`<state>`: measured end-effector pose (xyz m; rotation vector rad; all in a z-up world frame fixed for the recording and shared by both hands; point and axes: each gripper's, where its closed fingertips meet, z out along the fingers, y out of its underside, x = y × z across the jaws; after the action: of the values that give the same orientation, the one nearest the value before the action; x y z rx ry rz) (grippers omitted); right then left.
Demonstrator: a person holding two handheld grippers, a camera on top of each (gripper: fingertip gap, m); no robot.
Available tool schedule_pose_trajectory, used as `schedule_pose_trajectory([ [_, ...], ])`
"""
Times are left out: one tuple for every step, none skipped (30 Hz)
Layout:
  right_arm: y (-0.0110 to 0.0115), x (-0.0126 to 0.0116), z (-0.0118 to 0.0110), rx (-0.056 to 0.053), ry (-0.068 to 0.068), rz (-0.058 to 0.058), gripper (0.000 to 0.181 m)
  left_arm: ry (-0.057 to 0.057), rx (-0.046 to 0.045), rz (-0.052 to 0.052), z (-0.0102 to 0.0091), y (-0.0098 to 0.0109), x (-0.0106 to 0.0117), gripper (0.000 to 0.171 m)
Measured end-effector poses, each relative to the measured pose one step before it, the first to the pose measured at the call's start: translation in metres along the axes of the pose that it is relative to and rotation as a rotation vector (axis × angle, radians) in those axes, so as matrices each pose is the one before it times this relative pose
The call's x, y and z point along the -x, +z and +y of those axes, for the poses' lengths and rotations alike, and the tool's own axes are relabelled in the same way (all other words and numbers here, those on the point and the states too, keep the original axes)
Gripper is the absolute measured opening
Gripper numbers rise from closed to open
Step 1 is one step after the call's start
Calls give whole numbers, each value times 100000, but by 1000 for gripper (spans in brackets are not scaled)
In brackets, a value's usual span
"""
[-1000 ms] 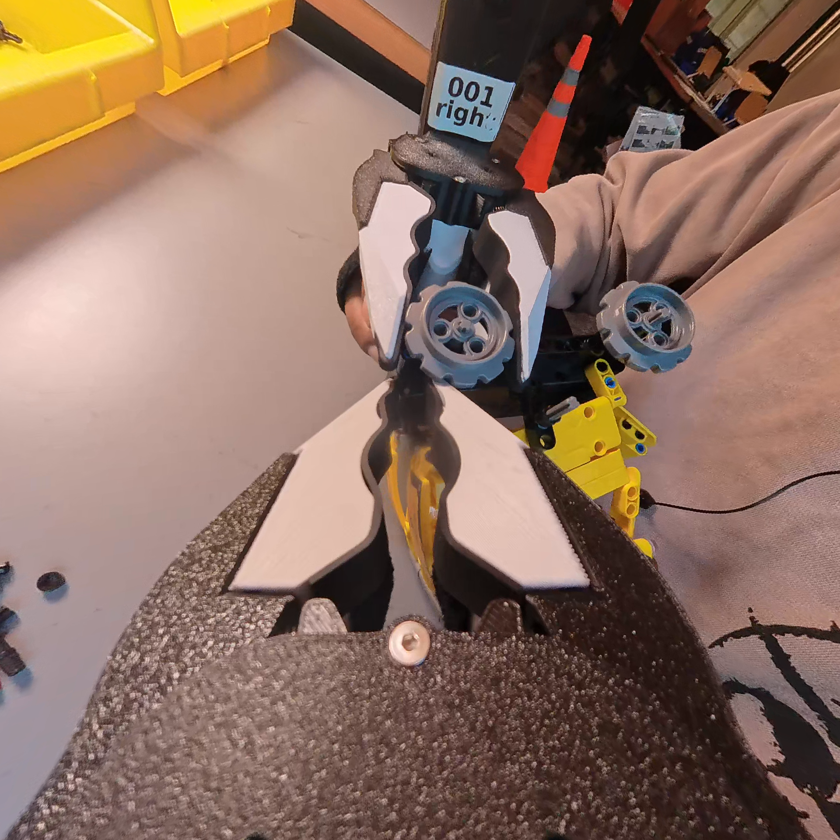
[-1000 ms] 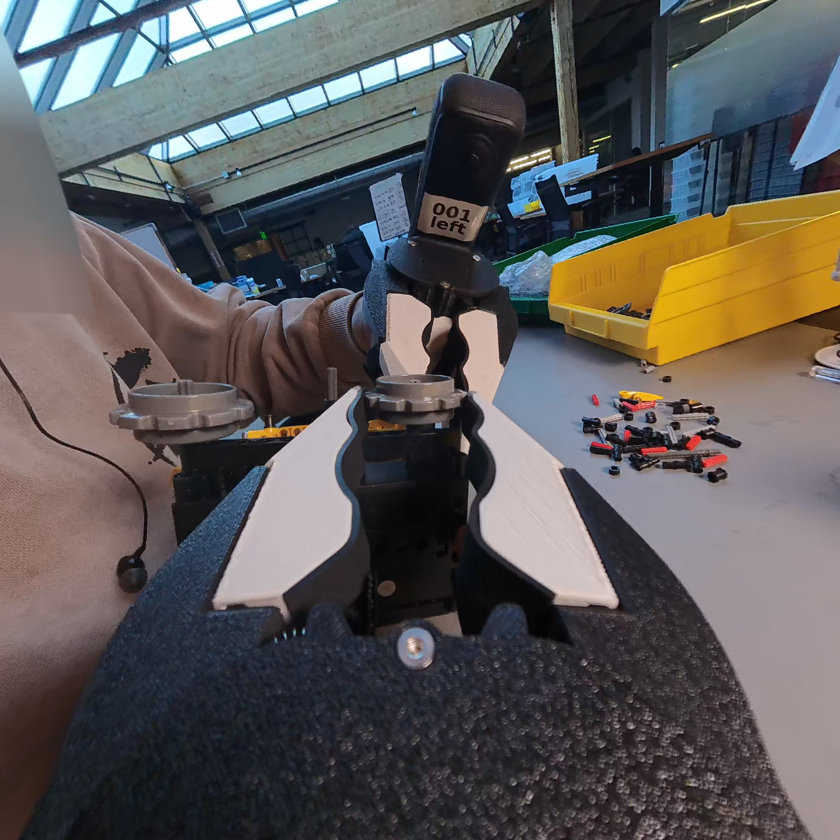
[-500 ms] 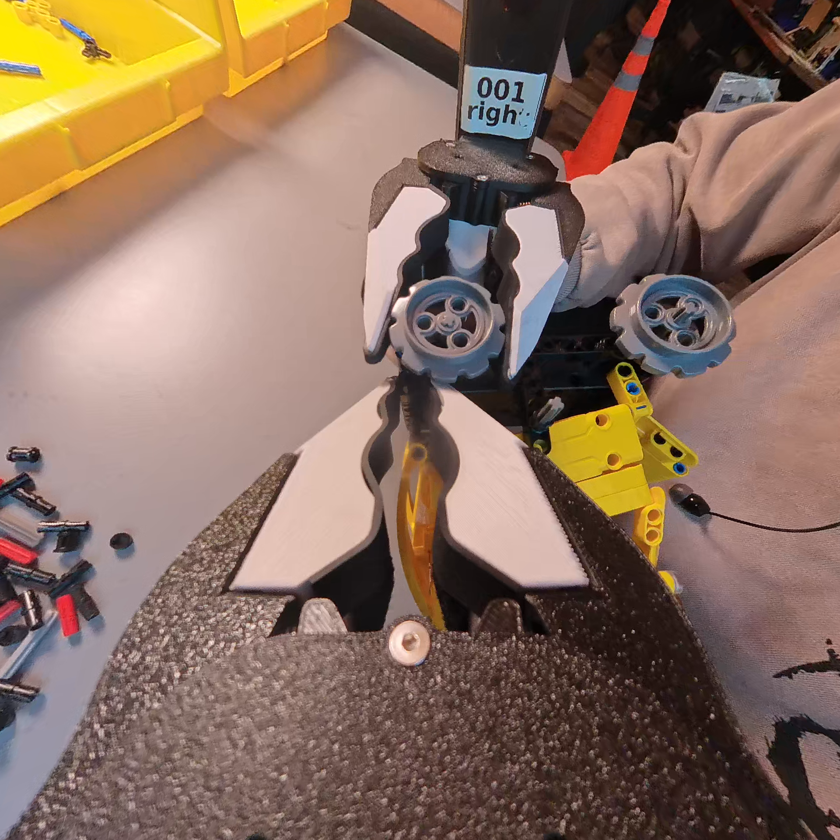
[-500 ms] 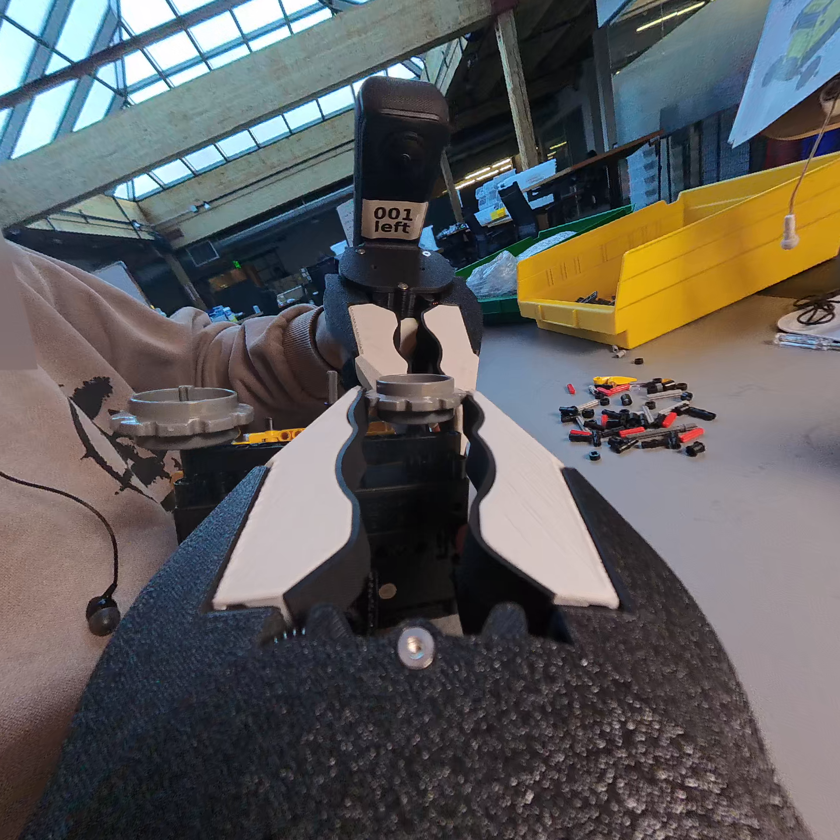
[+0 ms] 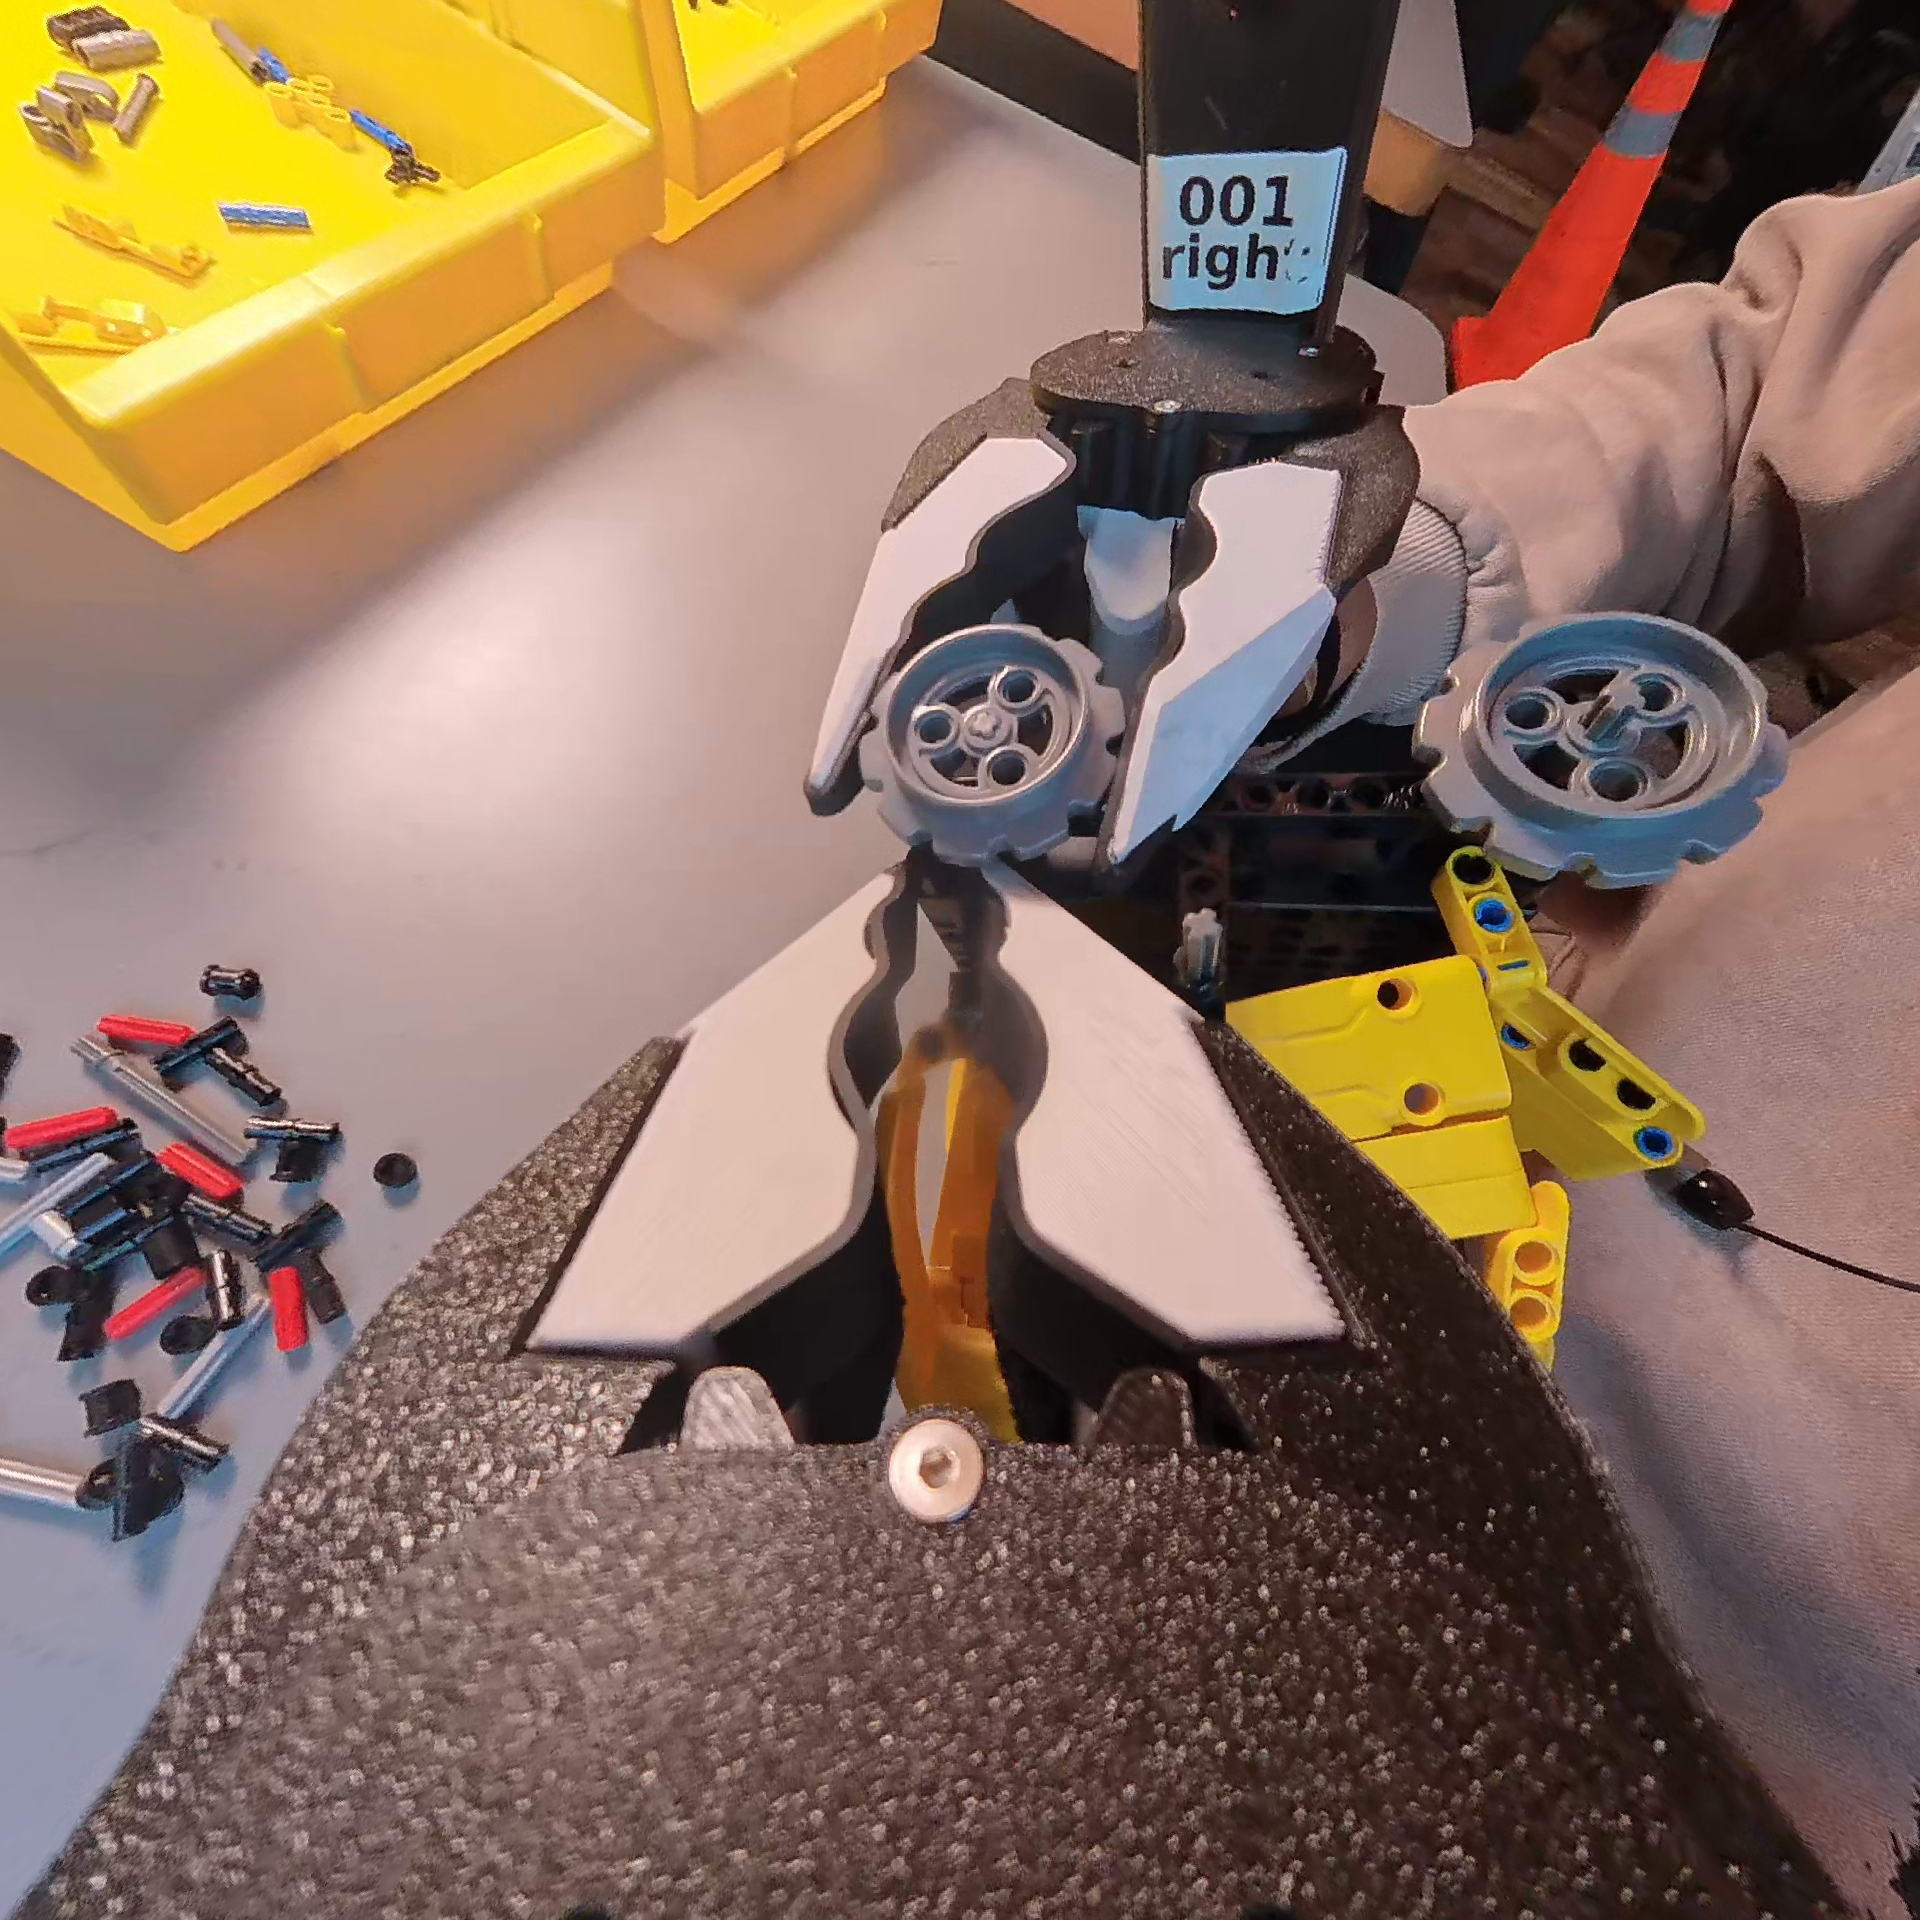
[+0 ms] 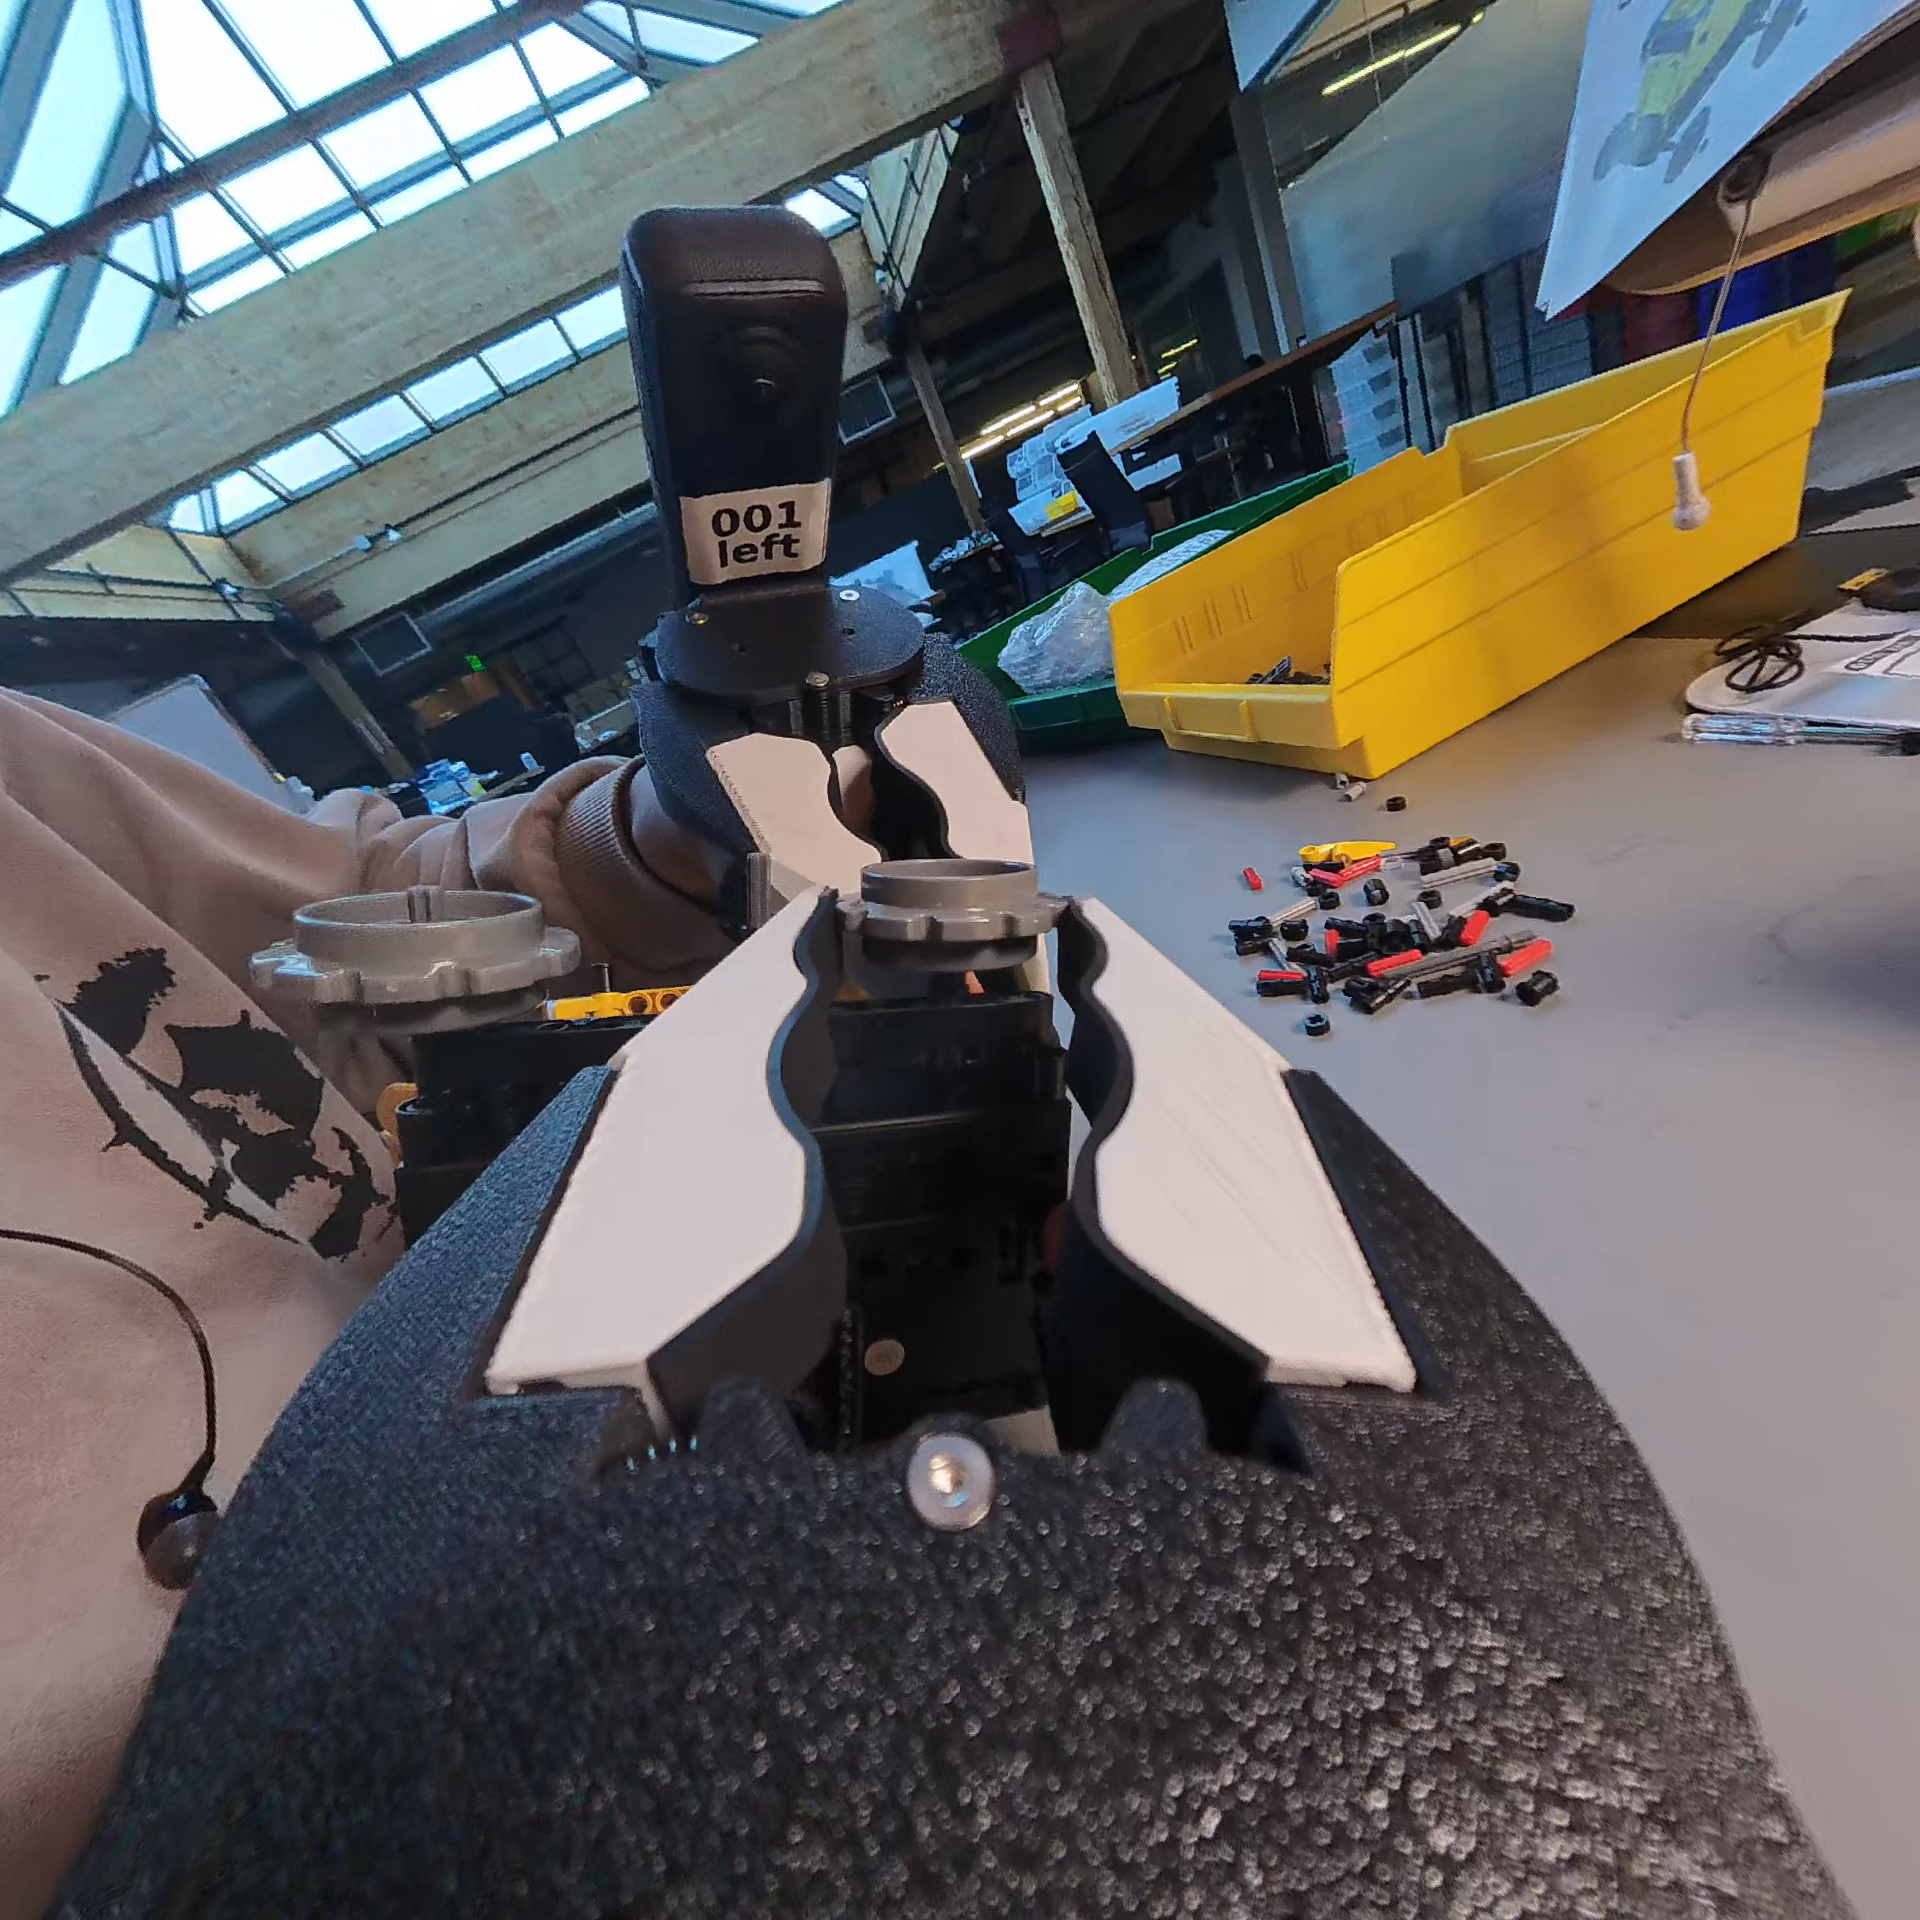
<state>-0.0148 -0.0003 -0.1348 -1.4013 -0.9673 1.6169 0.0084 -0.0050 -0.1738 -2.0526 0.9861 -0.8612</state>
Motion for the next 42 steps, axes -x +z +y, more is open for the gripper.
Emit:
schedule_pose_trajectory([
  [47,-50,-149,-466,8,233,36,1094,-403,-1719,-61,25,135,6],
  [54,-2,-6,-256,-99,-147,36,269,280,-473,-16,-32,47,6],
  [-15,-27,-87,-464,-263,152,36,152,-558,-423,-97,3,49,6],
  [-11,-12,-107,-285,304,-239,36,530,-42,-560,-36,4,2,6],
  [6,1,-43,-574,906,-291,36,973,318,-573,-5,-16,-1,6],
  [30,57,-36,-151,-541,-83,36,1,-195,93,-73,-36,6,6],
  [19,-6,-270,-1228,-204,290,36,-297,1729,1748,258,233,-264,6],
  [-244,100,-2425,-13611,2618,-608,38,-232,7297,9210,1195,1289,-1842,6],
  [785,1048,-2088,-5793,1022,-5493,38,2835,4818,14030,838,2418,-3284,5],
  [1005,884,652,6505,-12890,-1071,38,6817,4907,284,456,1888,-1104,7],
  [-405,-132,810,3493,-4919,2463,39,278,-3895,-6082,-782,-332,804,6],
  [-1931,-1666,-823,-6020,8651,4722,38,-4079,-6505,-5352,-904,-1794,1744,6],
  [-1789,-1235,-1490,-6413,7507,2475,38,-2290,-4325,-6486,-658,-1584,1853,6],
  [-702,-164,-1125,-3057,-3132,1757,39,-287,166,-858,-246,-593,535,6],
  [23,256,-744,-1637,-6364,1361,39,1181,667,3270,-238,10,-534,7],
  [201,199,-481,-975,-3712,108,40,1419,756,1703,-195,131,-386,7],
  [153,-64,-188,99,-253,-190,40,863,937,-1279,-81,-11,185,7],
  [8,-238,-76,107,-582,418,40,320,214,-917,-36,-159,290,7],
  [-81,-114,-82,-267,-940,-178,40,-423,-85,-141,15,-202,245,7],
  [-77,6,38,595,-264,-563,40,-504,-111,-332,36,-168,225,7],
  [-88,-54,133,849,-950,221,40,36,-288,-768,1,-147,205,7],
  [-73,27,179,795,-326,-215,40,283,-584,-389,-30,-110,92,7],
  [-59,31,71,-56,988,-392,40,-250,-832,-81,-64,-126,45,7],
  [-8,38,134,577,191,-262,40,-573,-1533,197,-173,-216,41,12],
  [47,48,235,1347,-873,-244,41,-454,-1928,821,-228,-316,-24,17],
  [66,59,149,904,-730,-367,41,-93,-1925,526,-205,-386,-7,20],
  [87,51,235,1419,-365,-495,41,-202,-1783,-53,-159,-422,77,24],
  [85,48,333,1867,-525,-393,41,-278,-2527,256,-270,-475,15,28],
  [50,60,227,950,-622,-190,41,-440,-3637,413,-426,-548,-14,30],
  [78,161,215,841,-479,-613,41,-1272,-3768,-484,-446,-545,124,33],
  [135,319,314,1795,-813,-1509,41,-1390,-3654,-88,-434,-503,83,37],
  [183,286,298,1908,-1569,-1024,41,-1260,-4150,321,-482,-441,2,39],
  [195,238,232,1583,-2486,-414,41,-1208,-4783,398,-567,-395,-28,43],
  [209,264,279,1979,-3252,-424,41,-1407,-4669,1023,-585,-309,-135,46],
  [198,205,342,2576,-3822,-27,41,-2054,-4341,1589,-559,-241,-180,49],
  [176,148,315,2361,-4387,562,41,-2747,-4009,1478,-506,-161,-107,49],
  [138,96,304,2329,-5015,1025,41,-3224,-3911,1458,-484,-117,-31,50],
  [113,91,243,2118,-5357,1180,41,-3573,-3727,2090,-418,-61,-53,50],
  [80,113,104,1473,-5499,1313,41,-4415,-3053,1847,-280,8,47,48],
  [75,159,44,1261,-5485,971,41,-4678,-2322,1905,-135,79,103,46],
  [100,160,8,1231,-5100,988,41,-4482,-1725,2495,-2,151,32,44],
  [105,122,-89,656,-4394,1148,41,-4477,-1176,2918,77,212,-47,43],
])
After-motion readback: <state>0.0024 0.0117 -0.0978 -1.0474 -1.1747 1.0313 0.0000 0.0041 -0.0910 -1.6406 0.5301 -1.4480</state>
